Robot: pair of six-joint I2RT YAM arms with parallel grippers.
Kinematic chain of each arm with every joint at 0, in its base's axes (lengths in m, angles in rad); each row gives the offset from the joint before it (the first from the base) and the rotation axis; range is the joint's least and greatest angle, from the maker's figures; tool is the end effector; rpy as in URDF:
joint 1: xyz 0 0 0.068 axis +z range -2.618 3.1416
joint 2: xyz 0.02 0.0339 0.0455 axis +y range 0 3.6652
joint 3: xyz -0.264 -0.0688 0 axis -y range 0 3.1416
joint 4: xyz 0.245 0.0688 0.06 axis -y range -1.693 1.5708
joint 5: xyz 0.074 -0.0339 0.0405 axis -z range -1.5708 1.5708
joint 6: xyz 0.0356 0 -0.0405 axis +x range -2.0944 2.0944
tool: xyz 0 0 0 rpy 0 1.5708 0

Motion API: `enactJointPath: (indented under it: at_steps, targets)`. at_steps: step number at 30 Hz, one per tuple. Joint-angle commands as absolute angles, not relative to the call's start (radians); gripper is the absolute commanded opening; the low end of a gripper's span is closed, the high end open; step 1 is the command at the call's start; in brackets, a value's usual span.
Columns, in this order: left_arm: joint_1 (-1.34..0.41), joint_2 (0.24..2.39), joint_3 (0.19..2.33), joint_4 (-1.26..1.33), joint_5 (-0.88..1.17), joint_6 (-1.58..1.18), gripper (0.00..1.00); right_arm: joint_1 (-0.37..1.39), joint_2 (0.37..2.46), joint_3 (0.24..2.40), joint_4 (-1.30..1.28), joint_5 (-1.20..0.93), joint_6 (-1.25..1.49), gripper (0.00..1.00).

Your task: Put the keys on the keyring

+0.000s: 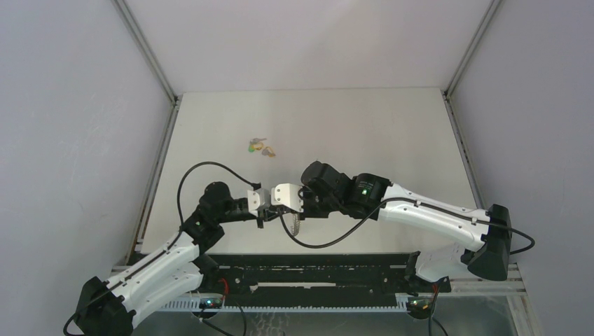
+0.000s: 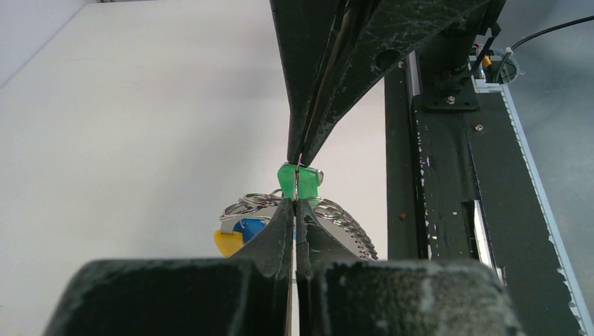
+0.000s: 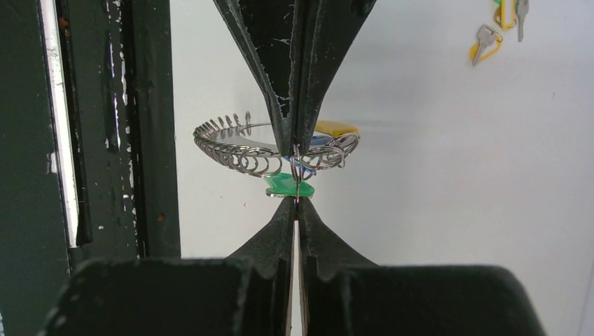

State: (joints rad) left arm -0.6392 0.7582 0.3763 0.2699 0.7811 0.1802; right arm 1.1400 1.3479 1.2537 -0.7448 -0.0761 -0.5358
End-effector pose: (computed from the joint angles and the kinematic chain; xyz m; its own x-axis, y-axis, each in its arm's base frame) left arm 0.1269 -0.1255 0.2483 0.0883 0.0929 -0.9917 0.9853 0.1381 0.1007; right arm 0.1163 0.2595 0.3262 0.2062 -0.7703 -0.6034 -0.9559 -0.0268 -0.2925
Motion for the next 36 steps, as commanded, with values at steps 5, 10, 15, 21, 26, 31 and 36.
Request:
enactJointPath:
  at_steps: [5, 10, 15, 21, 26, 31, 36]
  targets:
    - [-0.661, 0.749, 0.478, 0.326, 0.813, 0.204, 0.00, 1.143, 1.353, 1.299, -0.640, -0.151, -0.543, 0.00]
    - [-0.664, 0.745, 0.475, 0.337, 0.816, 0.199, 0.00, 1.141, 1.358, 1.299, -0.632, -0.171, -0.543, 0.00]
    - [-0.666, 0.745, 0.474, 0.337, 0.810, 0.198, 0.00, 1.141, 1.357, 1.300, -0.631, -0.183, -0.542, 0.00]
    - [-0.666, 0.749, 0.480, 0.314, 0.787, 0.209, 0.00, 1.145, 1.345, 1.299, -0.629, -0.178, -0.542, 0.00]
    - [-0.666, 0.733, 0.475, 0.301, 0.752, 0.217, 0.00, 1.144, 1.335, 1.299, -0.644, -0.180, -0.533, 0.00]
    - [-0.666, 0.726, 0.459, 0.323, 0.709, 0.206, 0.00, 1.142, 1.305, 1.300, -0.659, -0.174, -0.525, 0.12]
    - [-0.666, 0.720, 0.444, 0.351, 0.684, 0.195, 0.00, 1.134, 1.269, 1.279, -0.653, -0.170, -0.522, 0.20]
